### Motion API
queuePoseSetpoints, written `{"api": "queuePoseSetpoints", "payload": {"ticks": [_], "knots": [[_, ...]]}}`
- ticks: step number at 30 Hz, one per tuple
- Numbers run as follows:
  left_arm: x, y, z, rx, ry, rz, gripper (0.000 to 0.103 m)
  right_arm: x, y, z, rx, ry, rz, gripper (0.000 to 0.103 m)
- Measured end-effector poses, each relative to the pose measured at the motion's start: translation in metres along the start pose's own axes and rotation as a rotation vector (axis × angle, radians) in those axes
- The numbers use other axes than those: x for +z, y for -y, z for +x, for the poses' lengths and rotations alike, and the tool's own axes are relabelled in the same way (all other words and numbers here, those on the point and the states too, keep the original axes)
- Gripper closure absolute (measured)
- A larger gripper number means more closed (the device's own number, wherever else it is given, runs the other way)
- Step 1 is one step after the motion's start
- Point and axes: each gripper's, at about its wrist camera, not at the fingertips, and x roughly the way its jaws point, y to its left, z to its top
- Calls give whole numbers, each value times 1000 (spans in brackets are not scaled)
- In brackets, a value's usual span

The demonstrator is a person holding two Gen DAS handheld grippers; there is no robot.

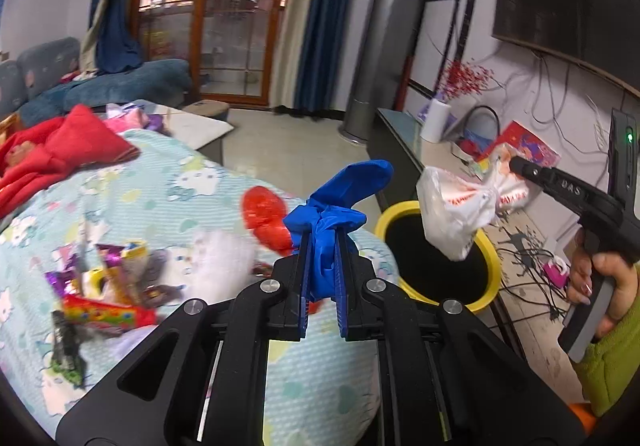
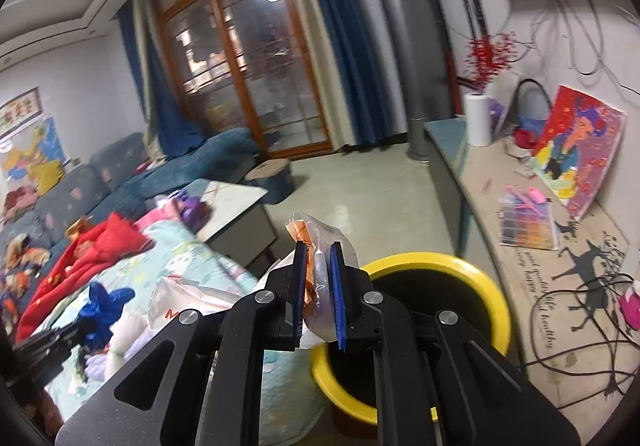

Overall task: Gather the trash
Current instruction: 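Carry glove and bag over the yellow bin and open both tools to drop them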

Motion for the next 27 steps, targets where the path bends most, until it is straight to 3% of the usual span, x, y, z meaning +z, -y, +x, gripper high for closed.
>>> {"api": "queuePoseSetpoints", "payload": {"ticks": [13, 27], "knots": [[-2, 63, 54, -108, -78, 115, 97, 1, 62, 10, -231, 45, 41, 91], [-21, 110, 130, -188, -222, 137, 96, -25, 103, 46, -407, -21, 0, 91]]}}
